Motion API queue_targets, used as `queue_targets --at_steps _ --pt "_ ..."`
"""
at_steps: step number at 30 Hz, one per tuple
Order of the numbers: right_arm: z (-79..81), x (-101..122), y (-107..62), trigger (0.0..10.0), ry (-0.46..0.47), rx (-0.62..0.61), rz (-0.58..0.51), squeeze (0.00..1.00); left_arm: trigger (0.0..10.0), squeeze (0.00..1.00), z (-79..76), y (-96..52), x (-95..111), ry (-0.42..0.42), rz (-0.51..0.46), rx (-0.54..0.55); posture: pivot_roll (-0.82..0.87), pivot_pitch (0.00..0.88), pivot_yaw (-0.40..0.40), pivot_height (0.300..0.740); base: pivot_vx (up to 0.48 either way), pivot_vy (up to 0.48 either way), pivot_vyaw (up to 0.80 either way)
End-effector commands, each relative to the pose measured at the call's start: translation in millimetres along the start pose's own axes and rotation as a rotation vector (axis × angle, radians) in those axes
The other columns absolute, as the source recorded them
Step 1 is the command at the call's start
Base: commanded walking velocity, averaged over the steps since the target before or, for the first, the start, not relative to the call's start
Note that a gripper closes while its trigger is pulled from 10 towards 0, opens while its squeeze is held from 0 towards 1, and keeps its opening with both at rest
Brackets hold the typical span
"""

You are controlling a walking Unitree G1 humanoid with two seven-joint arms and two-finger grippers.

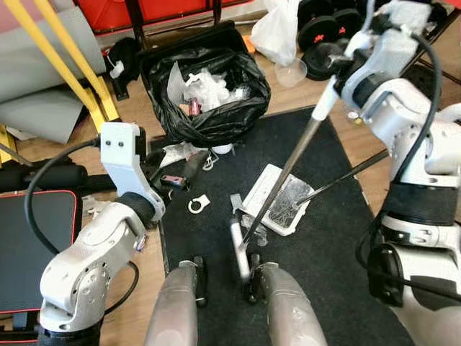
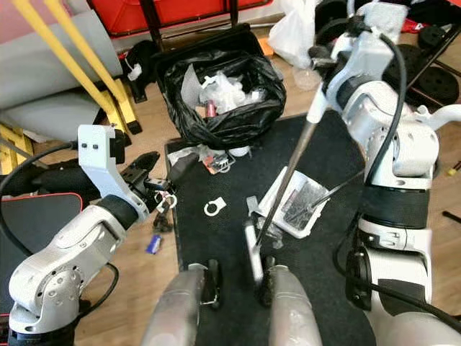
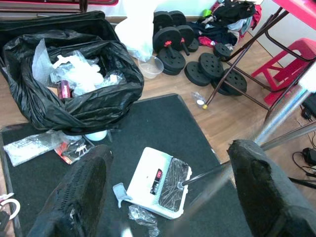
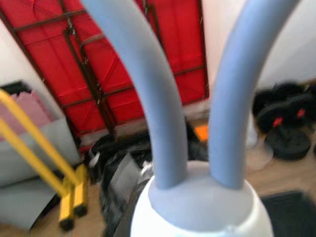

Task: Sweep floor

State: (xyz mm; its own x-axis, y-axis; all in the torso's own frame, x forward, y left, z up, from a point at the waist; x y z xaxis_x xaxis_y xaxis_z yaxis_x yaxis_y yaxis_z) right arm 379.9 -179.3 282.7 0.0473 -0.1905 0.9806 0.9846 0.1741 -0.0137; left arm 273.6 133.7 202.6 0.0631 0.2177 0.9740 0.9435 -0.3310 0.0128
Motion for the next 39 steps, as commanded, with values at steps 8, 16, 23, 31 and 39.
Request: queue_targets --at_steps 8,16,23,31,39 --pt "8.2 18.2 -3.7 10.0 0.086 0.059 -0.112 0.00 10.0 0.00 0.1 -0.6 -6.6 -0.002 0.025 -0.037 0.09 0.301 -0.026 0.740 0.000 0.000 0.00" --pt "29.8 54.2 -15.7 10.0 -0.135 0.173 -0.388 0.00 10.0 0.00 0.4 0.3 -8.0 0.001 0.026 -0.037 0.09 0.288 -0.028 0.740 0.000 0.000 0.00" --pt "46.6 45.6 -18.5 10.0 -0.121 0.291 -0.445 0.00 10.0 0.00 -1.0 0.8 -7.6 0.002 0.022 -0.036 0.09 0.290 -0.032 0.740 0.000 0.000 0.00" --pt "52.1 38.5 -22.1 10.0 -0.102 0.396 -0.496 0.00 10.0 0.00 -1.7 -0.4 -6.4 0.002 0.018 -0.034 0.09 0.300 -0.033 0.740 0.000 0.000 0.00" --pt "64.1 37.4 -28.1 10.0 -0.115 0.519 -0.506 0.00 10.0 0.00 -1.1 -1.3 -5.6 -0.003 0.020 -0.036 0.09 0.310 -0.030 0.740 0.000 0.000 0.00"
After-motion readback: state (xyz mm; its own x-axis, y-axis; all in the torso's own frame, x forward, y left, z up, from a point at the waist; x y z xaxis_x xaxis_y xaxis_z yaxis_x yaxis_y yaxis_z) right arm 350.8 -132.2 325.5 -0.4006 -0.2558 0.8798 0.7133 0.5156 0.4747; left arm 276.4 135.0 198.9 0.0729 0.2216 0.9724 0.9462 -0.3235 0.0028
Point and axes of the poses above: a point about 5 cm out from each wrist's last joint towards the gripper, its own y axis pointing out of the wrist towards the gripper, its own x axis along the axis of the wrist's last joint, z = x × y, the point moved 3 cm from there along y, pointing out of the wrist towards the gripper
